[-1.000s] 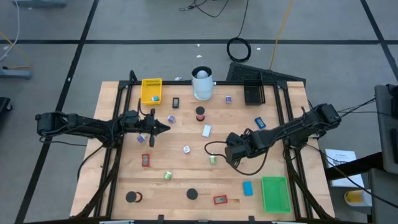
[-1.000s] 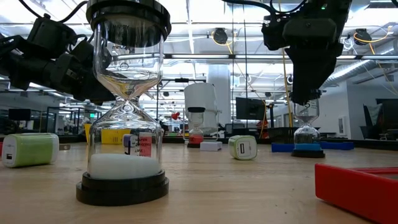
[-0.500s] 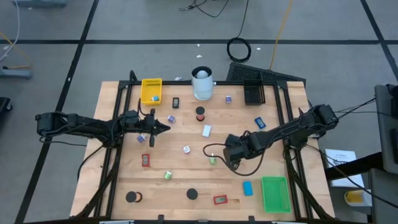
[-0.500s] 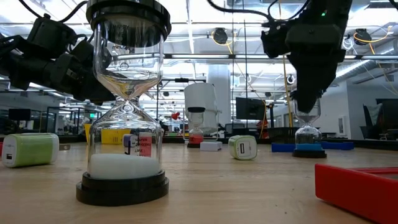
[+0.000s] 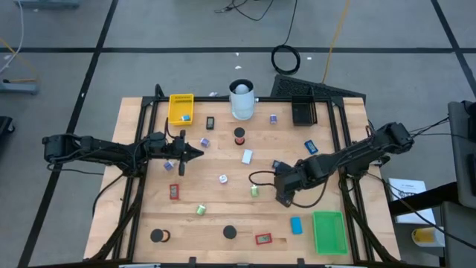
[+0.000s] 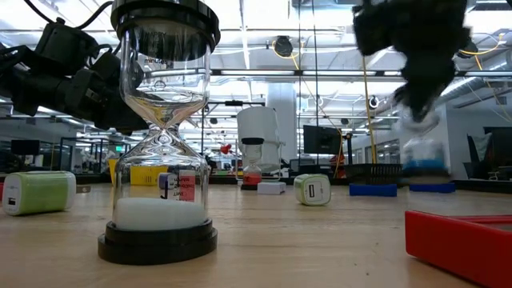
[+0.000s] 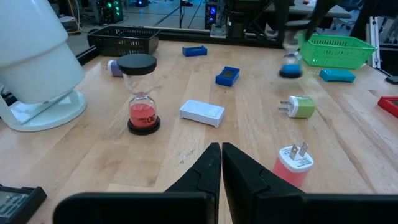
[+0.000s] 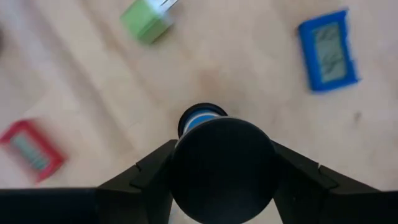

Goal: Pick & Place Office items
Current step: Put the blue hourglass into the green bin

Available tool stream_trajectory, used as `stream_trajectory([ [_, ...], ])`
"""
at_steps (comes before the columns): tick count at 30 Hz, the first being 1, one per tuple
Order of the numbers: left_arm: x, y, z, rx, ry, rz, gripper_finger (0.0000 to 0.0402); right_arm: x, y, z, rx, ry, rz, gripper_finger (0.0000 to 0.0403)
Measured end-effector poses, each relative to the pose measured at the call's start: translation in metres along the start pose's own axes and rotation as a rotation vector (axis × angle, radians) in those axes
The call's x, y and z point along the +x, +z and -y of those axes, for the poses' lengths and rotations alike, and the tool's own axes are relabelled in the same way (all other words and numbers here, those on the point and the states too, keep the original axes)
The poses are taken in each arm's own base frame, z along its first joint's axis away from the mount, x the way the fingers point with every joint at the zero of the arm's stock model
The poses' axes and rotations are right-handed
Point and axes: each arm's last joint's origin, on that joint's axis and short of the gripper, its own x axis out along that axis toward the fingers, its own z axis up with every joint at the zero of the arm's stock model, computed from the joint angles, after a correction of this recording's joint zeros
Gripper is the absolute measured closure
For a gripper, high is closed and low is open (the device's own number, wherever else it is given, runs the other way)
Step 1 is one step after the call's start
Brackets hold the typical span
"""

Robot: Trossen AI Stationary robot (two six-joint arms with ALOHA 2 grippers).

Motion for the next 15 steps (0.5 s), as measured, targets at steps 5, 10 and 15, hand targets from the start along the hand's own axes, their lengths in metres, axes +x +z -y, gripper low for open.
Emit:
stream_trajectory([
  [5, 0.000, 0.000, 0.000, 0.003, 0.000, 0.000, 0.0380, -0.020, -0.026, -0.006, 0.064, 0.072, -0.092, 0.0199],
  [10, 0.000, 0.000, 0.000, 0.003, 0.000, 0.001, 0.0380, -0.048, -0.050, -0.019, 0.126, 0.052, -0.136, 0.0199],
  [15, 0.000, 0.000, 0.000, 0.003, 0.000, 0.001, 0.0380, -0.074, -0.067, -0.032, 0.182, 0.063, -0.105, 0.0199],
])
